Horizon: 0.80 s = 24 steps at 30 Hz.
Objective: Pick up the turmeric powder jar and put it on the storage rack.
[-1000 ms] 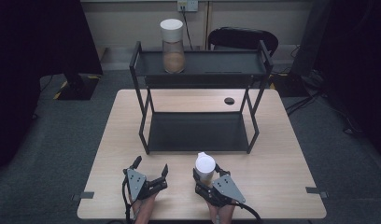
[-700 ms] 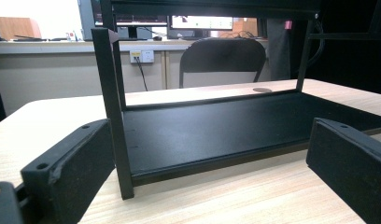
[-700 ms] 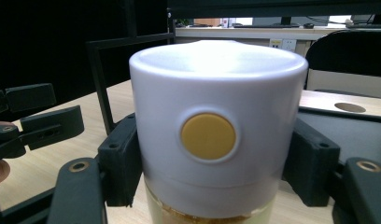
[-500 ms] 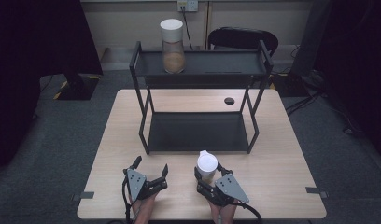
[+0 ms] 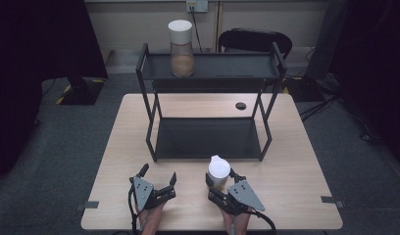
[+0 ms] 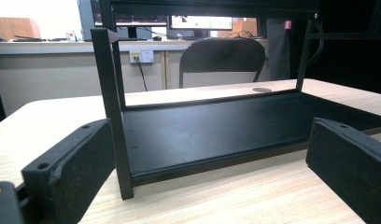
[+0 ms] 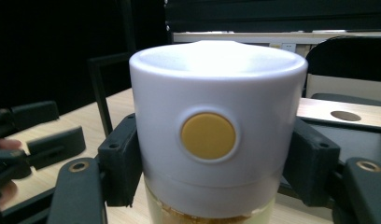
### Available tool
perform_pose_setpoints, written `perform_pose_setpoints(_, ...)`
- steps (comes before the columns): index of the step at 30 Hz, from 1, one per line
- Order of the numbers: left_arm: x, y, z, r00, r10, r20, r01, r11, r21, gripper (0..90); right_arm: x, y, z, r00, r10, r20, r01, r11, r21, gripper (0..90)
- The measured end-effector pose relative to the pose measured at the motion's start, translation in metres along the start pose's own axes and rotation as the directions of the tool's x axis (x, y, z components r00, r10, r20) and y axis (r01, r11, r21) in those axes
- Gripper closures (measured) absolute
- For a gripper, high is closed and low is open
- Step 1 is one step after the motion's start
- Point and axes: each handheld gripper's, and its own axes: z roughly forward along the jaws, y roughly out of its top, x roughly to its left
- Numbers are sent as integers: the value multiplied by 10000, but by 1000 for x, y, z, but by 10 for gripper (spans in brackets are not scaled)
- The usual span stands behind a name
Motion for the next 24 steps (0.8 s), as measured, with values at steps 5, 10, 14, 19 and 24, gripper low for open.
perform_pose_setpoints(5, 0, 0, 0, 10000, -2, 0, 2, 10000, 1, 9, -1, 7, -1, 10000, 19, 19, -19, 9999, -109, 301)
perform_pose_setpoints(10, 0, 0, 0, 10000, -1, 6, 1, 10000, 0, 9, -2, 14, 1, 10000, -70, -60, 68, 9998, -196, 301)
perform_pose_setpoints(14, 0, 0, 0, 10000, 6, 15, -6, 10000, -4, 9, -2, 19, 2, 9998, -158, -104, 156, 9996, -219, 301)
perform_pose_setpoints(19, 0, 0, 0, 10000, 3, 17, -3, 10000, -6, 10, -3, 24, 3, 9996, -236, -128, 232, 9993, -279, 301)
perform_pose_setpoints(24, 0, 0, 0, 10000, 6, 17, -6, 10000, -7, 10, -6, 32, 4, 9994, -321, -142, 316, 9990, -322, 301)
